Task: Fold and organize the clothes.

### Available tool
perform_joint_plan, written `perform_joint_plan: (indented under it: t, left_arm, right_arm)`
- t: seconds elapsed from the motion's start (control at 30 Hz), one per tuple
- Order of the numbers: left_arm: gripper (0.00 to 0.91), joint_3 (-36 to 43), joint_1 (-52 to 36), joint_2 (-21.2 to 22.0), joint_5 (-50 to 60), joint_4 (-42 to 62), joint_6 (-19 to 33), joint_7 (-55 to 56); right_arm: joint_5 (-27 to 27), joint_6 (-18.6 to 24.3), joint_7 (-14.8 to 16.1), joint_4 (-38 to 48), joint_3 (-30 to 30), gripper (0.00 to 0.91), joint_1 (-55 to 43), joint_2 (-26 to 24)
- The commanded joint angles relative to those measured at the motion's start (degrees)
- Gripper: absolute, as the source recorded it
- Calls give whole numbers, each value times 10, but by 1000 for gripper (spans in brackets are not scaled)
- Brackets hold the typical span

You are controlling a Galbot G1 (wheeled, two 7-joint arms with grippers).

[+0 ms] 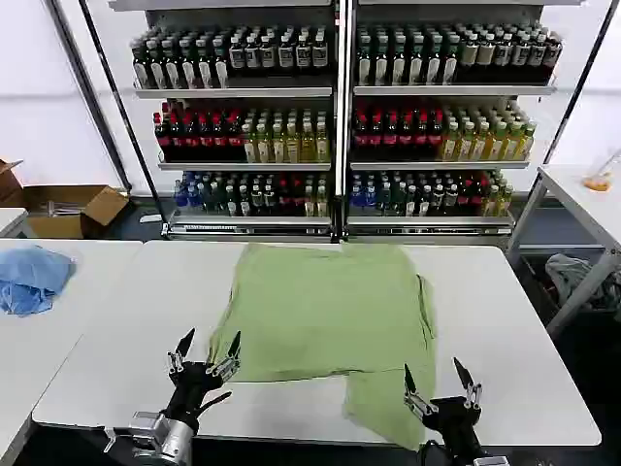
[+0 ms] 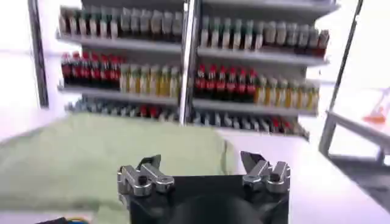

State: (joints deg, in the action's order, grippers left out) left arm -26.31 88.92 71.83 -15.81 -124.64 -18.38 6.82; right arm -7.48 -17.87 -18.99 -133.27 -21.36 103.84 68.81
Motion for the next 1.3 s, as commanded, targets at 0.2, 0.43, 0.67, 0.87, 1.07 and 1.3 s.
perform_joint_plan:
  t: [0.2,0.43,0.67,0.87,1.07,1.3]
  left_arm:
    - [907,7,-22,-73,-44,57,-147,27]
    - [907,13,-32,-75,-64,73,-147,25]
    - [907,15,-47,-75,-88,92,-147,29]
    - [50,11,-43,-77,-99,88,-146,24]
    - [30,10,-37,-74,-110,77,-146,14]
    - [30,10,-41,-73,-120,82,-139,11]
  right_arm:
    - [10,-57,-25,13,29,907,25,-7]
    - [15,-60,-28,28,47,907,3,7]
    - [11,-64,-35,43,69,907,-7,16]
    - [-2,-58,-23,50,84,0,-5,21]
    - [-36,-73,-20,52,88,0,-11,21]
    - [-127,-104,-25,43,76,0,-16,20]
